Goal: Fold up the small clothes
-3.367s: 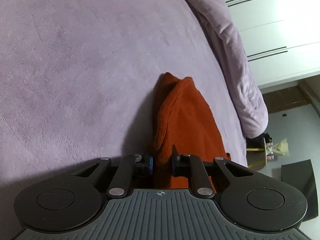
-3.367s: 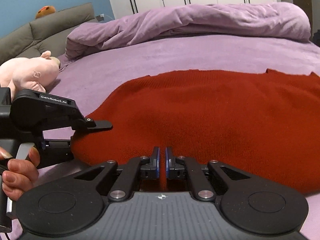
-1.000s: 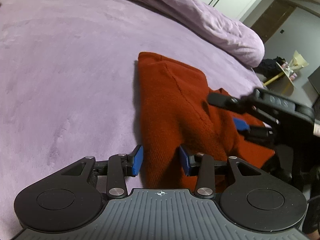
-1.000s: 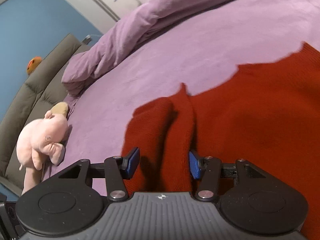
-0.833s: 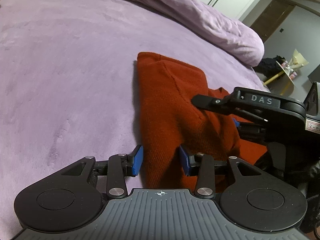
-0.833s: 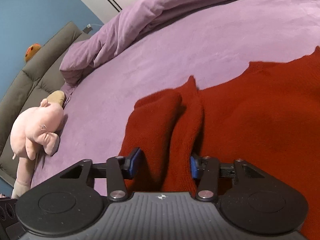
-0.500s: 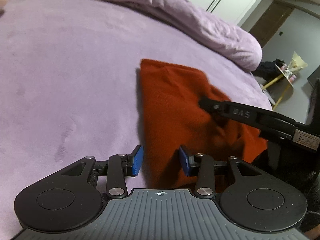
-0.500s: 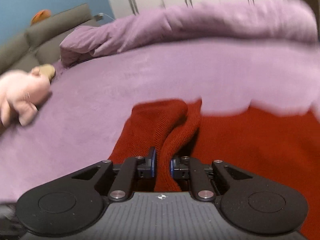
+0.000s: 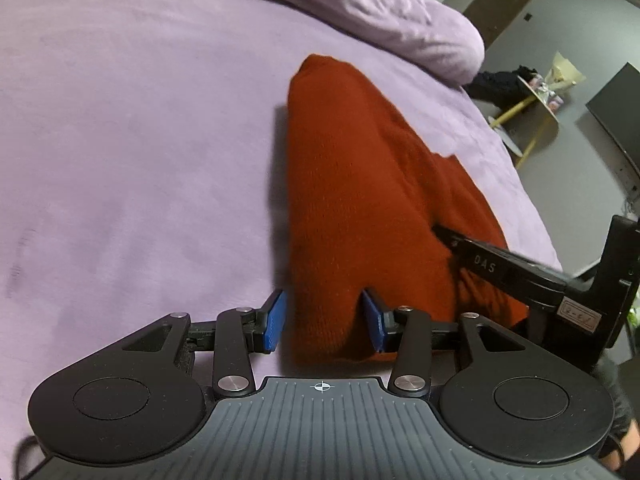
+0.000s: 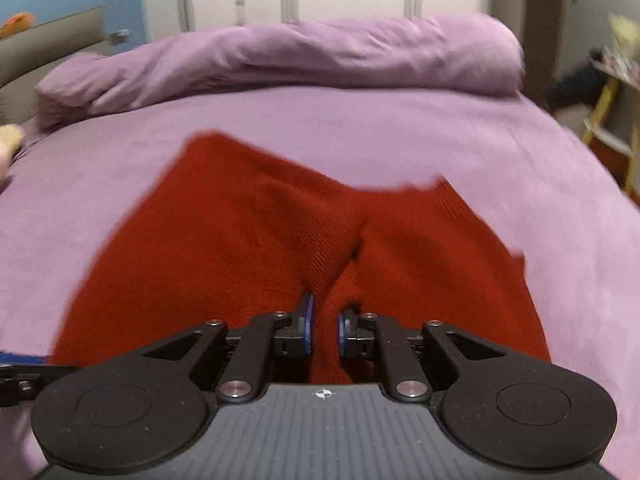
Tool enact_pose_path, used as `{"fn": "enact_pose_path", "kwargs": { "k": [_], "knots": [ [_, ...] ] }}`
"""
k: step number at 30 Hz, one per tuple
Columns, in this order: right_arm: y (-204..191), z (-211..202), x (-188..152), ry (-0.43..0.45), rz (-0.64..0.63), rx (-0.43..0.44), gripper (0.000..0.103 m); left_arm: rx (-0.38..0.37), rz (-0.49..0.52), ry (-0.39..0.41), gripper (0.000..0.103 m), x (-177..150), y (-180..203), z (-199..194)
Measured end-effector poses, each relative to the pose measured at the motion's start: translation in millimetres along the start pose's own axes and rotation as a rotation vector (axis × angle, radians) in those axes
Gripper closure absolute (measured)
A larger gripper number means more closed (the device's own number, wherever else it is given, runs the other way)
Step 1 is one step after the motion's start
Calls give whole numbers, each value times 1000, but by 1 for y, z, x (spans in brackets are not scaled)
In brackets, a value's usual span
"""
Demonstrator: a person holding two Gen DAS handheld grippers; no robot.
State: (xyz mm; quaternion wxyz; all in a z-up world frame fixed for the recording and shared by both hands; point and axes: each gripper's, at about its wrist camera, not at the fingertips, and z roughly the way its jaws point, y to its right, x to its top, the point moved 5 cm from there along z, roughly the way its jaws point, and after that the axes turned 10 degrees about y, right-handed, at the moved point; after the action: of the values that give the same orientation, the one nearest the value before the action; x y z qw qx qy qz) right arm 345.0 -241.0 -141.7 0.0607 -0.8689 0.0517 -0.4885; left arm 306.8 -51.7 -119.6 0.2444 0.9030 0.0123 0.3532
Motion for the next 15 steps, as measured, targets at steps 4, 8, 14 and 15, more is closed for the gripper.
{"fn": "enact_pose_path", "kwargs": {
  "k": [4, 8, 14, 15],
  "knots": [
    [24, -4, 3, -20, 308, 134, 81, 19, 43, 5, 56, -2, 3, 3],
    [22, 8, 3, -51, 409, 189, 66, 27, 37, 1, 55, -6, 6, 3],
    [-20, 0, 14, 16, 35, 57, 93, 35, 67, -4, 55, -9, 15, -7],
    [-25, -6, 21, 68, -50, 33, 93, 34, 72, -2, 55, -8, 17, -7]
  ]
}}
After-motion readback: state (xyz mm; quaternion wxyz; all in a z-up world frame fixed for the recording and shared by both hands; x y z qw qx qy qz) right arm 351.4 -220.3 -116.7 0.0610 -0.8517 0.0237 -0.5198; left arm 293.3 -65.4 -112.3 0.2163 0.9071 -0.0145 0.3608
